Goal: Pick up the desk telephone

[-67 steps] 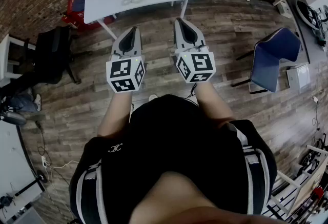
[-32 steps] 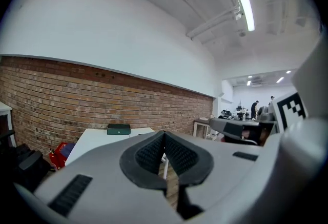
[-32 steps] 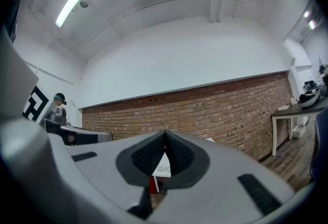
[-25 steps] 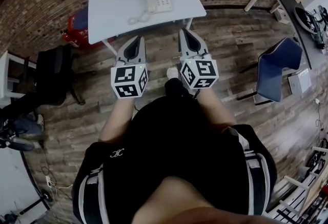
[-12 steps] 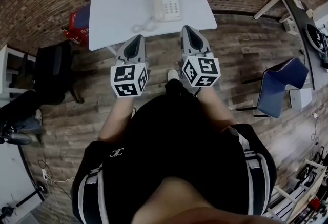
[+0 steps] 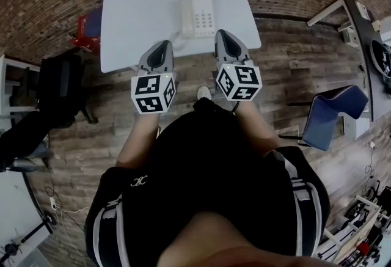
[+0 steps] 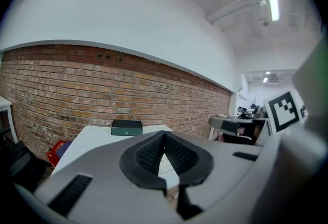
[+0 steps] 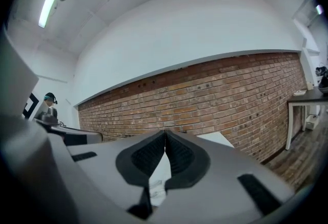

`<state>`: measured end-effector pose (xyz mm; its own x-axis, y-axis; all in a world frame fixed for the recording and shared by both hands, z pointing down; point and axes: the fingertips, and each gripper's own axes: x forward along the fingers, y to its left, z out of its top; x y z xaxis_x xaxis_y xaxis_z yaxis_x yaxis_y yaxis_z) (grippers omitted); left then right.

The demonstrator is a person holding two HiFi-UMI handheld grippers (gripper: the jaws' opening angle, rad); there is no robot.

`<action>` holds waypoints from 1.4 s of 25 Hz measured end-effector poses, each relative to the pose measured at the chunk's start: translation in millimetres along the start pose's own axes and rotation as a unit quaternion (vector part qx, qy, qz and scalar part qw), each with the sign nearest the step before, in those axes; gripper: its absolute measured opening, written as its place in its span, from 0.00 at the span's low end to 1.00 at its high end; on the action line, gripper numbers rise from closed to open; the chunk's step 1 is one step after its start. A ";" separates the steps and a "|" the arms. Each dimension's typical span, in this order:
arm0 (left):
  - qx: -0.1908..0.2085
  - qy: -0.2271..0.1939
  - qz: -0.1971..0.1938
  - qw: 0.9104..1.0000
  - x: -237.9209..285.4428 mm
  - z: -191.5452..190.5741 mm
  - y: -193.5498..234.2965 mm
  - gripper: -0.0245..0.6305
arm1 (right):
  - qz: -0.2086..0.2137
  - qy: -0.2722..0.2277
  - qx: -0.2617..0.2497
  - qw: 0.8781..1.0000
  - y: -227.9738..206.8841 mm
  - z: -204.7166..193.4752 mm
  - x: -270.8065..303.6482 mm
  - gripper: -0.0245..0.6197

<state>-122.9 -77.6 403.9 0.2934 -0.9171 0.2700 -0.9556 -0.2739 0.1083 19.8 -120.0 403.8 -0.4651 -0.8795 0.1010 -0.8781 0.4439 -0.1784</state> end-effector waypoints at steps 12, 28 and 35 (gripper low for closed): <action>-0.018 0.058 0.017 0.998 121.0 7.9 8.6 0.04 | 0.016 0.056 0.011 0.998 -78.4 -8.4 95.5 0.04; -0.091 0.150 0.031 0.984 198.9 -38.5 58.6 0.04 | 0.043 0.161 0.058 0.984 -119.0 -77.6 177.2 0.04; -0.176 0.204 -0.044 0.962 234.8 -74.9 72.1 0.07 | 0.072 0.208 0.121 0.968 -128.9 -111.5 198.3 0.07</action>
<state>-121.1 -291.0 546.7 0.4264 -0.6848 0.5910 -0.8802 -0.1637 0.4454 28.3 -332.5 555.9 -0.6294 -0.6441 0.4347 -0.7725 0.4584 -0.4394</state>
